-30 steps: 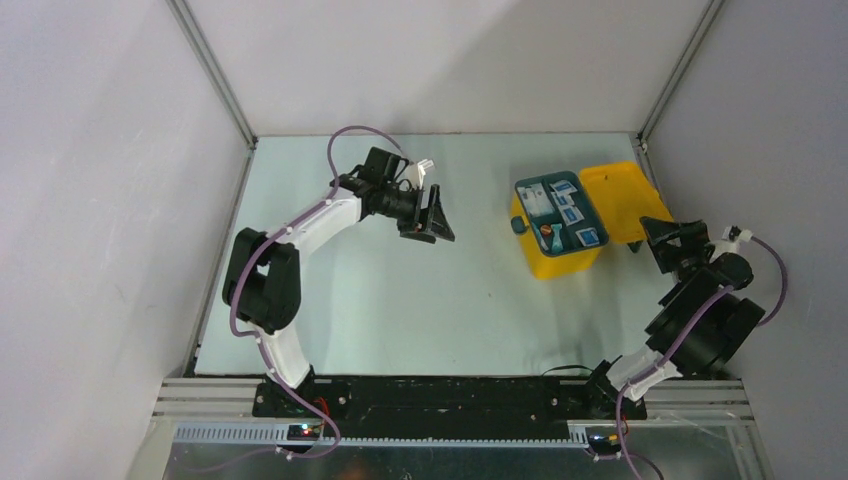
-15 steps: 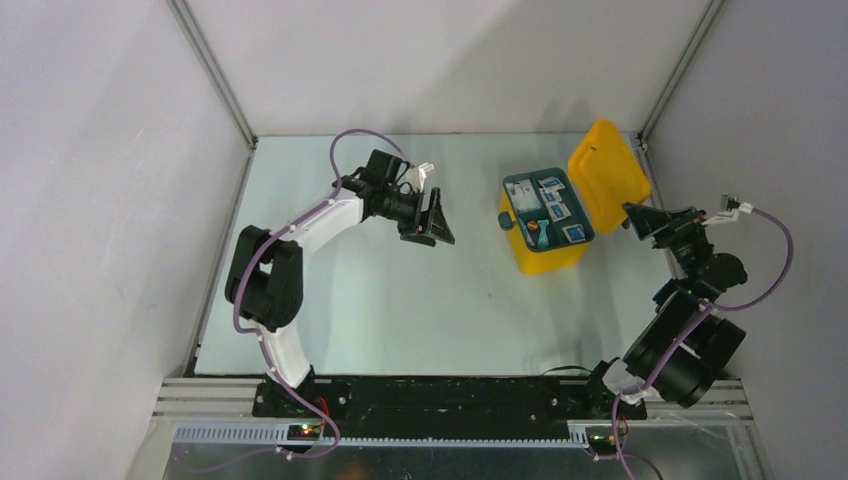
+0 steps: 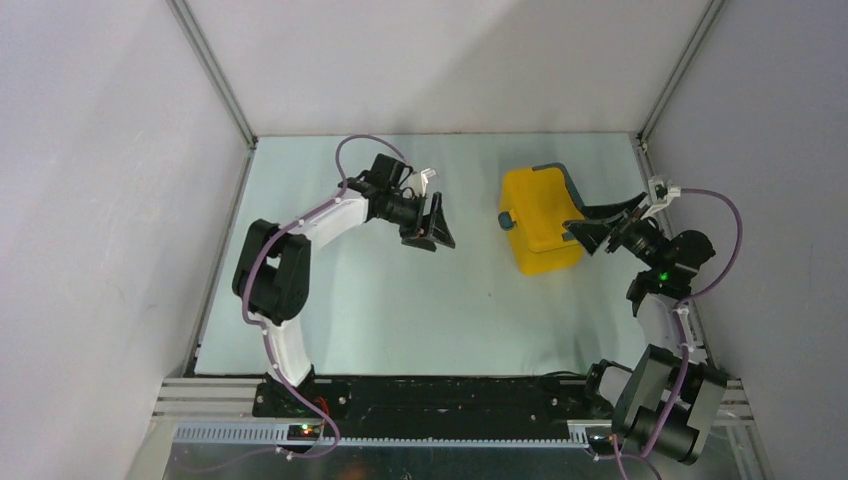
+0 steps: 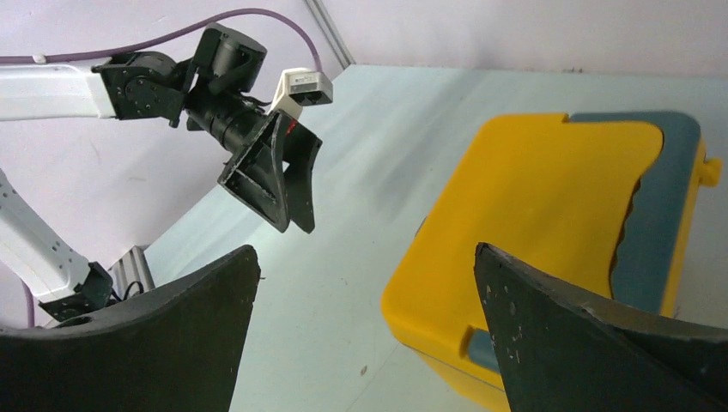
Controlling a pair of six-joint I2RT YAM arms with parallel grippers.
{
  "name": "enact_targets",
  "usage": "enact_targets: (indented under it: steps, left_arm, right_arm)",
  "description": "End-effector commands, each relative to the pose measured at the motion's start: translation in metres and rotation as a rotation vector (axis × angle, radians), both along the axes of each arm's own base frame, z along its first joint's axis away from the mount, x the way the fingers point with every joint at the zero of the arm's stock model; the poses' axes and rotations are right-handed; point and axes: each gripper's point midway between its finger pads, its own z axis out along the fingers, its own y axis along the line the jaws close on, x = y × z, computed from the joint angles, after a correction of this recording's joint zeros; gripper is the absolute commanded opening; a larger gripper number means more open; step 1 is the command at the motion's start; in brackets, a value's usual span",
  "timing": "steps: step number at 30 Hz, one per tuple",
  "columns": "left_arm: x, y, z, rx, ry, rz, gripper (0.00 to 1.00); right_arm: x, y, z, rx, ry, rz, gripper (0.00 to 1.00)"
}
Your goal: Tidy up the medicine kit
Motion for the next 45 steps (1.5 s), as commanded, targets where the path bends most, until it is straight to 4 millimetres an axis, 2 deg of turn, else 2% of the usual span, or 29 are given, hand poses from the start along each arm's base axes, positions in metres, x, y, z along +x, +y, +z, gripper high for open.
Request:
enact_targets:
  steps: [1, 3, 4, 5, 6, 7, 8, 9, 10, 11, 12, 13, 14, 15, 16, 19, 21, 24, 25, 28, 33, 40, 45]
  left_arm:
    - [0.009, -0.010, 0.008, -0.054, 0.013, -0.010, 0.76]
    - [0.013, -0.015, 0.008, -0.071, 0.030, -0.009, 0.75]
    - [0.015, -0.019, 0.010, -0.085, 0.018, -0.011, 0.75]
    - [0.018, -0.021, 0.014, -0.099, 0.011, -0.011, 0.75]
    - [0.023, -0.025, 0.019, -0.120, -0.020, -0.014, 0.75]
    - [0.026, -0.028, 0.023, -0.135, -0.035, -0.013, 0.75]
    - [0.034, -0.033, 0.030, -0.165, -0.085, -0.012, 0.75]
    - [0.037, -0.035, 0.031, -0.180, -0.079, 0.007, 0.74]
    - [0.047, -0.043, 0.043, -0.244, -0.113, 0.028, 0.74]
    - [0.057, -0.049, 0.051, -0.321, -0.190, 0.039, 0.74]
    - [0.059, -0.053, 0.057, -0.363, -0.142, 0.082, 0.75]
    - [0.066, -0.057, 0.060, -0.412, -0.180, 0.091, 0.76]
    - [0.067, -0.062, 0.062, -0.436, -0.136, 0.117, 0.77]
    - [0.075, -0.068, 0.060, -0.458, -0.145, 0.124, 0.78]
    - [0.081, -0.071, 0.059, -0.466, -0.117, 0.158, 0.80]
    - [0.101, -0.080, 0.052, -0.523, -0.106, 0.235, 0.82]
    - [0.111, -0.086, 0.052, -0.577, -0.076, 0.275, 0.83]
    - [0.113, -0.102, 0.049, -0.626, -0.013, 0.281, 0.87]
    - [0.111, -0.108, 0.053, -0.644, -0.021, 0.267, 0.87]
    - [0.108, -0.119, 0.048, -0.660, 0.007, 0.268, 0.87]
    - [0.089, -0.131, 0.050, -0.710, 0.072, 0.237, 0.83]
    - [0.059, -0.115, 0.047, -0.679, 0.020, 0.215, 0.82]
    - [0.044, -0.104, 0.049, -0.664, 0.005, 0.209, 0.82]
  right_arm:
    - [0.007, -0.006, 0.009, -0.024, -0.007, -0.010, 0.99]
    - [0.016, -0.011, 0.016, -0.020, -0.006, -0.046, 0.99]
    - [0.023, -0.014, 0.023, -0.029, -0.013, -0.063, 0.97]
    - [0.034, -0.017, 0.014, -0.044, 0.026, -0.106, 0.95]
    - [0.044, -0.020, 0.022, -0.068, 0.024, -0.138, 0.91]
    - [0.057, -0.023, 0.018, -0.120, 0.054, -0.195, 0.90]
    - [0.062, -0.022, 0.005, -0.137, 0.116, -0.207, 0.86]
    - [0.073, -0.024, 0.008, -0.196, 0.085, -0.253, 0.85]
    - [0.081, -0.026, -0.006, -0.207, 0.138, -0.275, 0.82]
    - [0.089, -0.028, -0.002, -0.238, 0.123, -0.308, 0.81]
    - [0.095, -0.029, -0.012, -0.245, 0.160, -0.313, 0.79]
    - [0.103, -0.032, -0.009, -0.272, 0.151, -0.337, 0.78]
    - [0.108, -0.033, -0.021, -0.285, 0.197, -0.340, 0.77]
    - [0.115, -0.034, -0.017, -0.318, 0.179, -0.356, 0.77]
    - [0.121, -0.036, -0.030, -0.340, 0.227, -0.372, 0.77]
    - [0.132, -0.041, -0.038, -0.366, 0.256, -0.392, 0.76]
    - [0.140, -0.046, -0.051, -0.372, 0.293, -0.408, 0.76]
    - [0.142, -0.046, -0.070, -0.373, 0.357, -0.390, 0.76]
    - [0.144, -0.045, -0.077, -0.371, 0.378, -0.380, 0.76]
    - [0.143, -0.037, -0.088, -0.348, 0.410, -0.323, 0.76]
    - [0.134, -0.016, -0.108, -0.317, 0.480, -0.211, 0.70]
    - [0.116, 0.013, -0.137, -0.435, 0.535, -0.141, 0.72]
    - [0.106, 0.033, -0.144, -0.482, 0.548, -0.099, 0.76]
